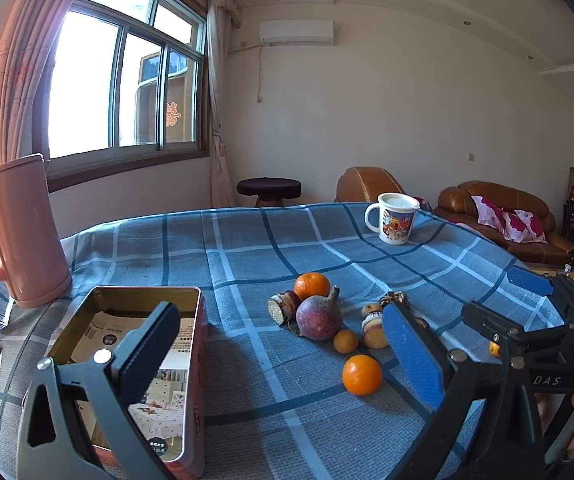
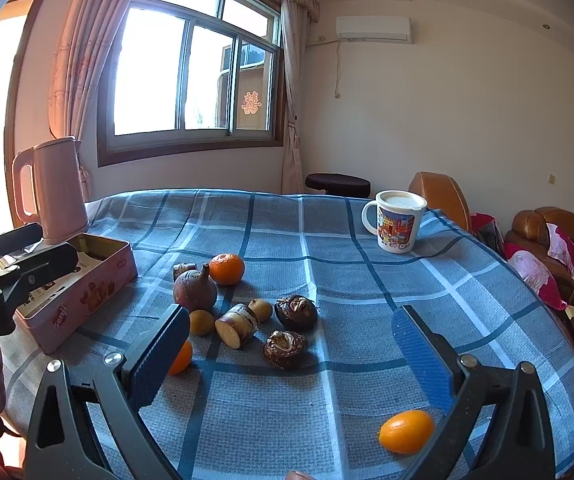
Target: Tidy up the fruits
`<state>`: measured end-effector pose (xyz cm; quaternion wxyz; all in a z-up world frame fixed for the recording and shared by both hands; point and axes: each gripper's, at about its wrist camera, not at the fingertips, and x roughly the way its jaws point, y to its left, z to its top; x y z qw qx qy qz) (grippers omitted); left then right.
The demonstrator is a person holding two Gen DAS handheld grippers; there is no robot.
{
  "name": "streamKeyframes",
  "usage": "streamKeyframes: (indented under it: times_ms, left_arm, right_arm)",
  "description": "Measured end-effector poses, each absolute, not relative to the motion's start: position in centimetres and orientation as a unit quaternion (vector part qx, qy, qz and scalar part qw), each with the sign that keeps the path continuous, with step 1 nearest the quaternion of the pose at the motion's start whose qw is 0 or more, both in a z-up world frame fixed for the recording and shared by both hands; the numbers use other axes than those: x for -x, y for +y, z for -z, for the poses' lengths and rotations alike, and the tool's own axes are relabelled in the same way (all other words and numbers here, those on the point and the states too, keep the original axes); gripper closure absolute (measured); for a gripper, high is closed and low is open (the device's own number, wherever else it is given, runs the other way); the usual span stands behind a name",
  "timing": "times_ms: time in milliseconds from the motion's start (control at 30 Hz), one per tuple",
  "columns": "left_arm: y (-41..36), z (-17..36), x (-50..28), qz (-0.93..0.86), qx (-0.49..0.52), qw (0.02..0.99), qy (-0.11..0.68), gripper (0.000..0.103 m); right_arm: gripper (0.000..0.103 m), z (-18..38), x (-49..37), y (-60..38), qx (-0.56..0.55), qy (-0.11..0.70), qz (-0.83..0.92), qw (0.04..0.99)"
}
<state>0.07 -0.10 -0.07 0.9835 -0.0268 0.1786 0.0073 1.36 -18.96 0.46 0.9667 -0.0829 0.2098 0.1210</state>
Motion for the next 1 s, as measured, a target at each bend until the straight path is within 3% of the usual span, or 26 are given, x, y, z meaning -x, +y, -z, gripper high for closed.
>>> streamKeyframes:
  times_ms: [1000]
  left_arm:
    - [-0.47, 0.20, -0.05, -0.007, 0.024, 0.983, 0.180, 0.000]
  right_arm:
    - [0.001, -0.09, -1.34, -19.01, 0.081, 0.218, -0.120, 0.965]
